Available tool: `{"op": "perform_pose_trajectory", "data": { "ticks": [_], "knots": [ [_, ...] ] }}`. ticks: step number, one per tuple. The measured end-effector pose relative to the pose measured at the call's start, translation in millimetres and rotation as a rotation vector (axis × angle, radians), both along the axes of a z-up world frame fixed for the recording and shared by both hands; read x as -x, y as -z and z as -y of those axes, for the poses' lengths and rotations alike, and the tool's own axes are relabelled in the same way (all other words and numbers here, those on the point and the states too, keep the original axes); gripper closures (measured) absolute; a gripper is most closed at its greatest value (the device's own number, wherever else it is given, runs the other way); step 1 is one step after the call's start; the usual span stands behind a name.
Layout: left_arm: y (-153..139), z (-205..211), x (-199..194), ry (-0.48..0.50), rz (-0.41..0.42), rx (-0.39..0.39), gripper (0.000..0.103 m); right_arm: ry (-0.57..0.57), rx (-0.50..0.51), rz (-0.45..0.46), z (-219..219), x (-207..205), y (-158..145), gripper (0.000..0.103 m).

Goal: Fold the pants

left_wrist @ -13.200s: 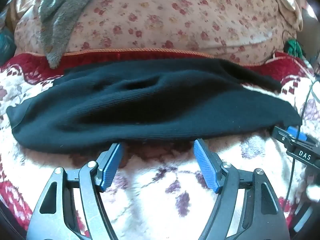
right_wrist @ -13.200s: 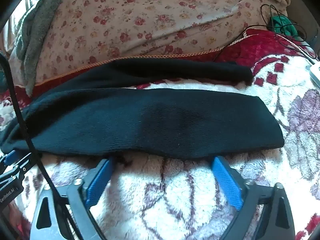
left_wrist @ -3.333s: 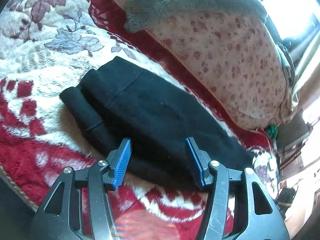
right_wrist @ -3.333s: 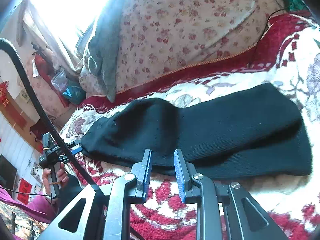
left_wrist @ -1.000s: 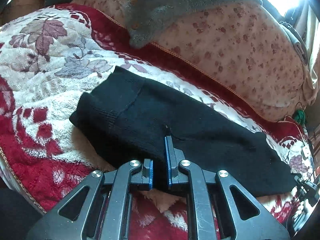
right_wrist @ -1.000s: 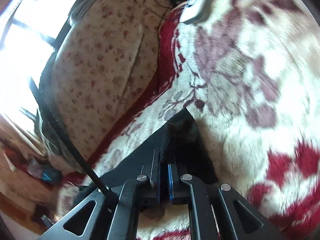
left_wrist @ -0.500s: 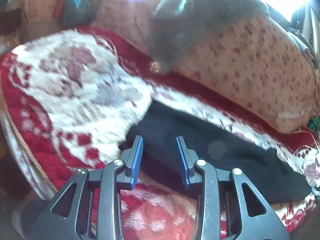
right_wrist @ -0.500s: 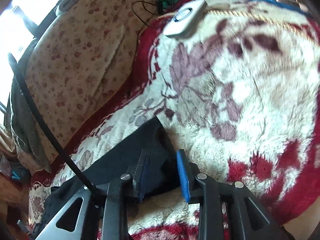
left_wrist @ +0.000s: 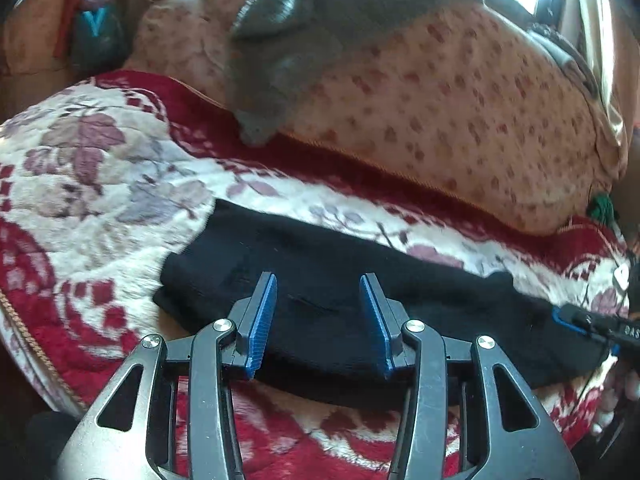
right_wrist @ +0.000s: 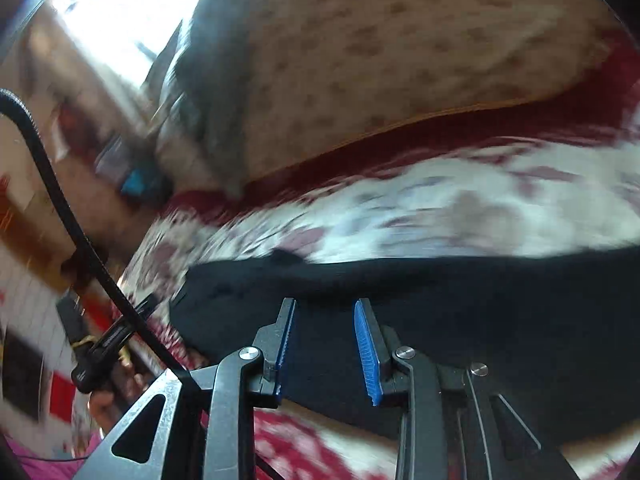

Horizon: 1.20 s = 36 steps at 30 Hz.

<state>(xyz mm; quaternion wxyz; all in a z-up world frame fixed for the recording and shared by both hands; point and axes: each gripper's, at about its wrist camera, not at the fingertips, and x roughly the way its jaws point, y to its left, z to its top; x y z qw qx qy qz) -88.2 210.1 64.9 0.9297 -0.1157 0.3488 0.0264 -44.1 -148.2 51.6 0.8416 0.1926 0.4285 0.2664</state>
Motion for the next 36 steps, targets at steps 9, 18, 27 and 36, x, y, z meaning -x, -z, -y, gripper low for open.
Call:
{"op": "perform_pose_trajectory", "data": {
  "ticks": [9,18,27,36],
  "knots": [
    [37.9,-0.8,-17.5,-0.034,-0.087,-0.001,0.06,-0.063,0.131,-0.03,-66.0,-35.0,35.8,0.075],
    [16.4,12.3,-18.8,0.021,-0.058,0.023,0.06,0.023,-0.014,-0.06,-18.5,-26.0,27.5,0.067],
    [-8.7,117.5,-46.6,0.413,-0.06,0.067,0.04,0.296,0.029,-0.095,106.7,47.3,12.4,0.062],
    [3.5,269.9,-96.9,0.827,-0.214,0.095,0.04,0.578,-0.004,-0.215,210.9,117.3,23.9,0.052]
  ]
}}
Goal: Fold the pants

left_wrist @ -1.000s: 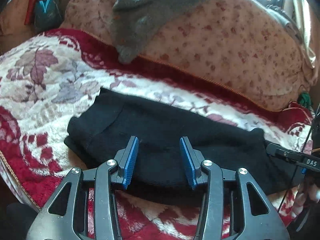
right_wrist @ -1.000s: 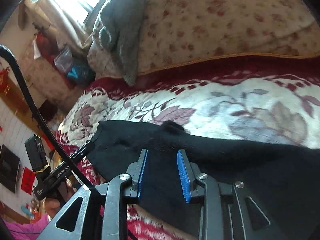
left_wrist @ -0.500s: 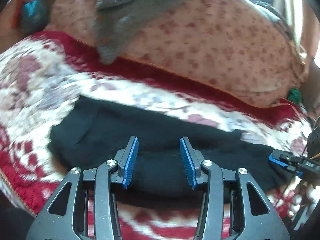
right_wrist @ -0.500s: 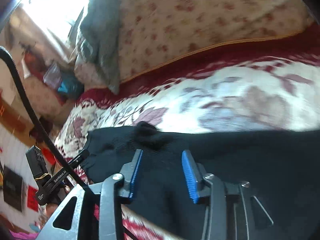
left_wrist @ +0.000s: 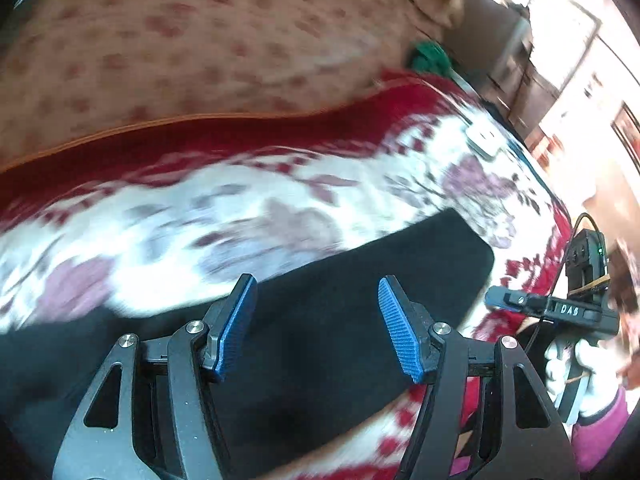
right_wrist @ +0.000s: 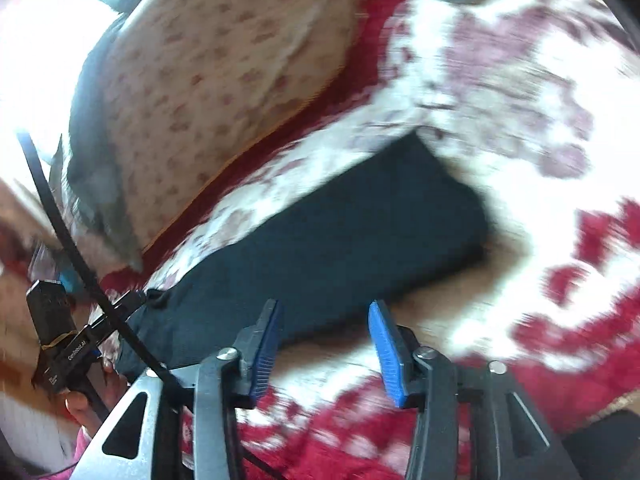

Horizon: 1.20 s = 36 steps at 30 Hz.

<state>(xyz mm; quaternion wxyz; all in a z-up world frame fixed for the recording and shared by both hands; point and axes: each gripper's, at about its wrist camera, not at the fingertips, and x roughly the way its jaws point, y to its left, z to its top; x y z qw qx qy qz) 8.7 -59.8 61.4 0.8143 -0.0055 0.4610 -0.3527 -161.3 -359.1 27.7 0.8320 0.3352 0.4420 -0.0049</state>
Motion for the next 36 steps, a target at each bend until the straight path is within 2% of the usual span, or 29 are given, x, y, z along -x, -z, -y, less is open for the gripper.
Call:
{"op": "perform_pose_trajectory", "data": {
  "ticks": [3,8,12,14,16,18,22,26,29,32,34,36],
  "knots": [
    [2.8,40.2,-15.8,0.102,-0.062,0.023,0.04,0.055,-0.049,-0.034,14.7,5.9,8.0,0.052],
    [10.4,95.6,-32.6,0.248,-0.156,0.029,0.04,0.15,-0.183,0.025,36.3,0.7,25.0,0.052],
    [15.0,121.3,-38.7,0.33,-0.138,-0.018,0.04,0.235,-0.263,0.098,45.1,-3.0,30.2,0.053],
    [19.2,131.6,-44.6,0.373,-0.145,-0.04,0.04,0.247,-0.277,0.118,51.5,-4.4,31.6,0.063],
    [23.2,137.9,-50.4,0.41,-0.144,-0.057,0.04,0.252,-0.304,0.118,58.9,-5.6,36.8,0.072],
    [27.8,143.9,-55.0,0.454,-0.154,-0.062,0.04,0.253,-0.319,0.127,61.5,-4.1,38.2,0.076],
    [39.6,158.7,-60.2,0.507,-0.18,-0.095,0.04,0.243,-0.33,0.158,63.1,-3.7,37.7,0.078],
    [48.9,171.6,-57.6,0.577,-0.202,-0.118,0.04,0.187,-0.341,0.283,61.1,-2.3,24.1,0.084],
    [52.6,181.5,-50.8,0.638,-0.18,-0.132,0.038,0.138,-0.337,0.331,59.2,-4.6,15.1,0.086],
    [53.4,191.4,-48.1,0.675,-0.182,-0.131,0.027,0.149,-0.347,0.292,59.9,-6.9,19.2,0.086],
    [54.1,197.6,-46.5,0.699,-0.185,-0.152,0.025,0.206,-0.355,0.224,64.9,-6.3,31.0,0.086],
    [54.7,201.2,-43.0,0.726,-0.159,-0.171,0.025,0.256,-0.395,0.197,68.1,-3.4,42.3,0.085]
  ]
}}
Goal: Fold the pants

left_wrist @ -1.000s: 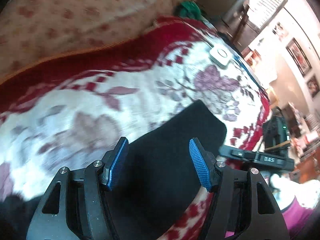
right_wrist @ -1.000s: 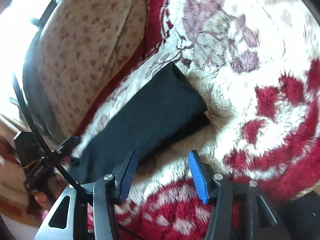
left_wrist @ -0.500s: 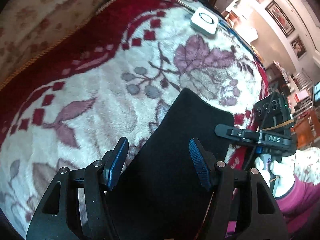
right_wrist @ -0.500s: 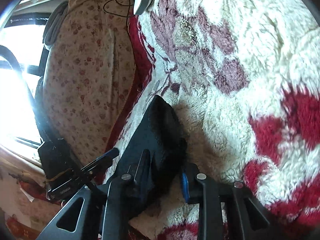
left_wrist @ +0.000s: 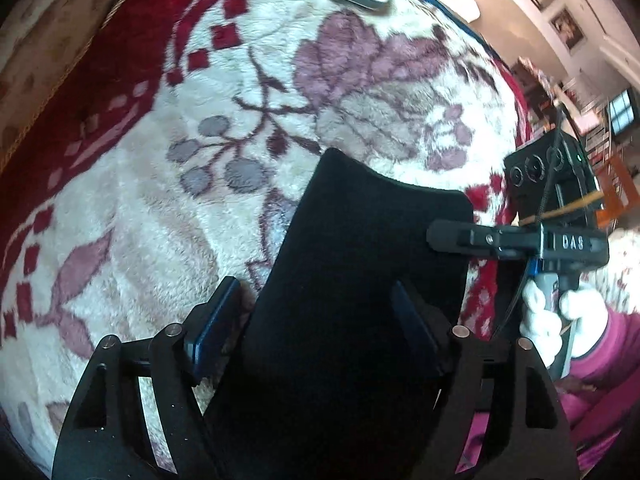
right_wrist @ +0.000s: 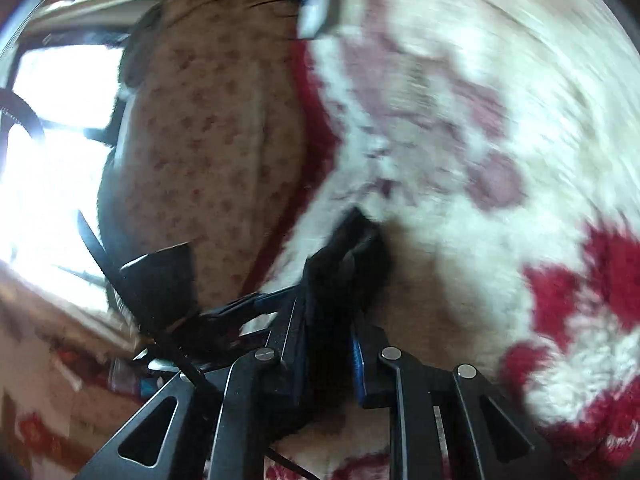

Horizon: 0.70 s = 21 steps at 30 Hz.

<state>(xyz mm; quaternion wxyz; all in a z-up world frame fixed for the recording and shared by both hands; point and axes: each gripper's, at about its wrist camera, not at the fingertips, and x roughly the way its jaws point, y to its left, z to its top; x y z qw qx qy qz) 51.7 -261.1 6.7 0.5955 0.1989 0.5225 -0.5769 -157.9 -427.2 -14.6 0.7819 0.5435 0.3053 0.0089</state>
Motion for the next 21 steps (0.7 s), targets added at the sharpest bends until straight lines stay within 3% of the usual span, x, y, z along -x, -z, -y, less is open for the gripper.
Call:
{"op": "perform_pose_trajectory", "data": {
  "ticks": [4,6,8,10,15,18,21],
  "knots": [
    [1.4,4.2,12.0,0.036,0.093,0.002,0.027,0.02,0.019,0.02,-1.6,-1.2,1.2,0.081],
    [0.2,4.5,15.8,0.034,0.107,0.017,0.039,0.012,0.035,0.016,-3.0,-5.5,2.3,0.081],
    [-0.7,1.6,12.6,0.002,0.099,0.038,0.066,-0.037,0.009,0.069,-2.8,-9.7,0.9,0.081],
    [-2.4,-2.0,6.6,-0.019,0.037,0.061,0.084,-0.071,-0.029,0.111,-1.5,-11.4,0.2,0.09],
    [-12.0,-10.6,13.7,-0.03,0.074,0.093,0.087,-0.092,-0.096,0.177,-3.8,-14.5,-2.6,0.091],
    [-27.7,-21.9,11.7,-0.055,0.074,0.132,0.088,-0.093,-0.167,0.226,-6.7,-14.4,-4.7,0.091],
    [-44.5,-33.6,8.4,-0.08,0.082,0.163,0.088,-0.11,-0.173,0.265,-10.0,-15.3,-18.4,0.091]
  ]
}}
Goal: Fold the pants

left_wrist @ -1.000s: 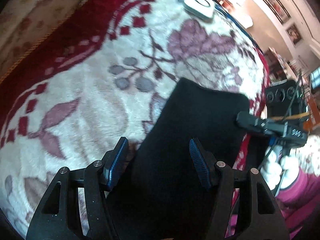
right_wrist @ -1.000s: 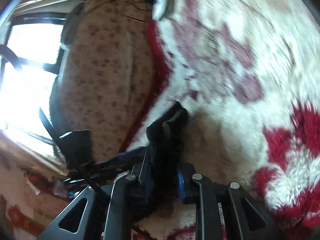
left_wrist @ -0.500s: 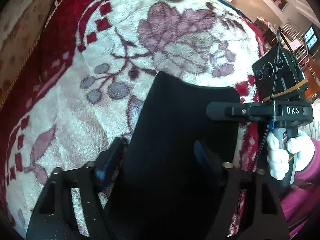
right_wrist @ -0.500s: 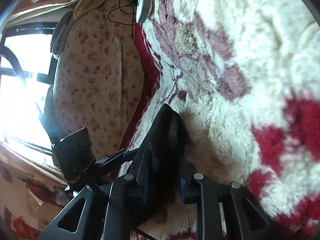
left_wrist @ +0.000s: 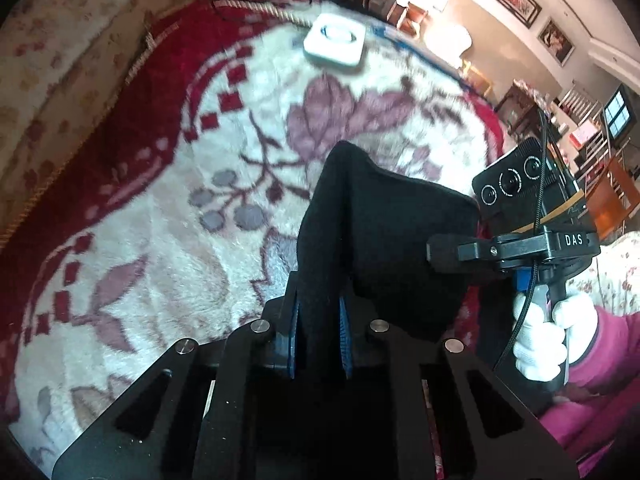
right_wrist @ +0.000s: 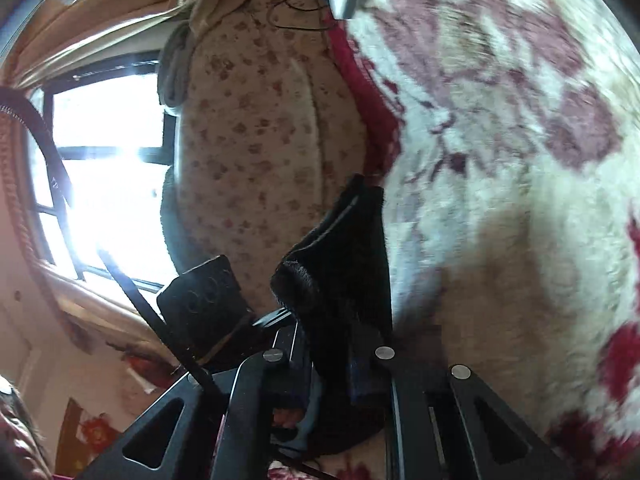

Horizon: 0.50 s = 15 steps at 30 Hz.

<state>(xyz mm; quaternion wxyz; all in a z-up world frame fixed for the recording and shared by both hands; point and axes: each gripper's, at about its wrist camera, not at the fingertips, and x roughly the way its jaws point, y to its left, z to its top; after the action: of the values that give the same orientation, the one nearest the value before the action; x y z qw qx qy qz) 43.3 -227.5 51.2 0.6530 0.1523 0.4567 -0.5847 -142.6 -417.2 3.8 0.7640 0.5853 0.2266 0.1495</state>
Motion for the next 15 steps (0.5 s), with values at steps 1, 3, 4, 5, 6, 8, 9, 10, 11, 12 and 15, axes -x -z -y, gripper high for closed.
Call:
{"op": "perform_pose_trajectory", "data": {
  "ticks": [1,3,4,5,6,8,9,10,11,12,15],
  "knots": [
    [-6.6,-3.4,-0.5,-0.009,0.002,0.013,0.088,-0.01,0.008,0.017,-3.0,-1.6,-8.3,0.091],
    [-18.9,-6.6,1.6,-0.024,0.02,0.029,0.088,-0.03,0.02,0.042,-9.2,-4.9,-20.5,0.091],
    [-26.9,-15.0,1.2,-0.03,0.033,0.039,0.088,-0.042,0.029,0.055,-13.1,-6.2,-27.4,0.09],
    [-32.2,-19.4,2.3,-0.037,0.04,0.046,0.088,-0.057,0.039,0.068,-18.1,-8.2,-35.4,0.091],
    [-38.6,-26.5,2.8,-0.047,0.046,0.053,0.088,-0.068,0.046,0.08,-21.1,-8.2,-40.2,0.09],
    [-49.4,-41.4,3.9,-0.07,0.067,0.069,0.088,-0.098,0.057,0.105,-32.2,-12.1,-54.1,0.09],
    [-54.8,-47.6,5.8,-0.08,0.076,0.078,0.088,-0.112,0.064,0.114,-37.5,-13.9,-59.2,0.09],
    [-61.1,-60.0,6.9,-0.098,0.085,0.087,0.088,-0.13,0.071,0.127,-43.9,-15.1,-65.1,0.09],
    [-63.5,-66.3,7.2,-0.109,0.088,0.092,0.088,-0.153,0.077,0.14,-52.3,-17.6,-71.1,0.09],
    [-66.9,-77.2,7.0,-0.128,0.09,0.098,0.088,-0.177,0.084,0.152,-61.5,-20.3,-76.7,0.091],
    [-72.2,-107.8,9.3,-0.18,0.1,0.11,0.089,-0.25,0.097,0.169,-89.1,-27.8,-85.4,0.091]
  ]
}}
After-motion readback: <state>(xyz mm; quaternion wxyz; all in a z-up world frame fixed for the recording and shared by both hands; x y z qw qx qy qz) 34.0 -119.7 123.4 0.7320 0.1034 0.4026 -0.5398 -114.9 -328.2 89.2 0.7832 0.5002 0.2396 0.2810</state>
